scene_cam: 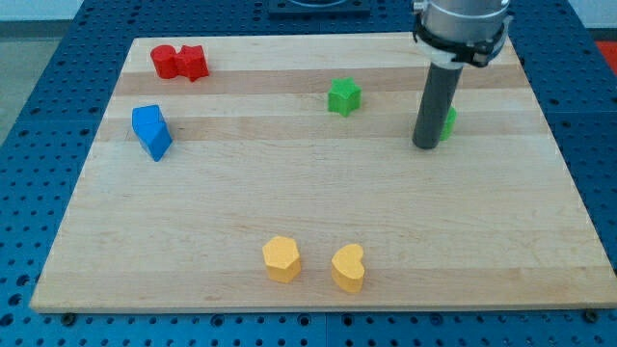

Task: Move the green circle diagonally to the yellow heart

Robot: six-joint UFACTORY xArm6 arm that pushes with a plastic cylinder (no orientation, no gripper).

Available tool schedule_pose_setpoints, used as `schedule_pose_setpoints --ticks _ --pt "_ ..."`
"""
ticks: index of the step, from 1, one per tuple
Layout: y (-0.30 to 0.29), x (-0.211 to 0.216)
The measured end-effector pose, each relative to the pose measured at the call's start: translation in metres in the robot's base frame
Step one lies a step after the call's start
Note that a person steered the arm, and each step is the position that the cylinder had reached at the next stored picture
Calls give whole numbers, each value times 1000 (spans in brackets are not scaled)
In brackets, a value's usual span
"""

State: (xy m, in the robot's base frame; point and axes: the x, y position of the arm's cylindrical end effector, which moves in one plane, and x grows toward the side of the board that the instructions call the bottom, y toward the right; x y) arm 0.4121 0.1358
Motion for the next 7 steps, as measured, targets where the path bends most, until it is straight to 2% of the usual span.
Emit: schedule_pose_setpoints --ticks 3,4,6,7 --pt "-4 0" --pt "-29 -8" --pt "-22 -52" --pt "-4 -52"
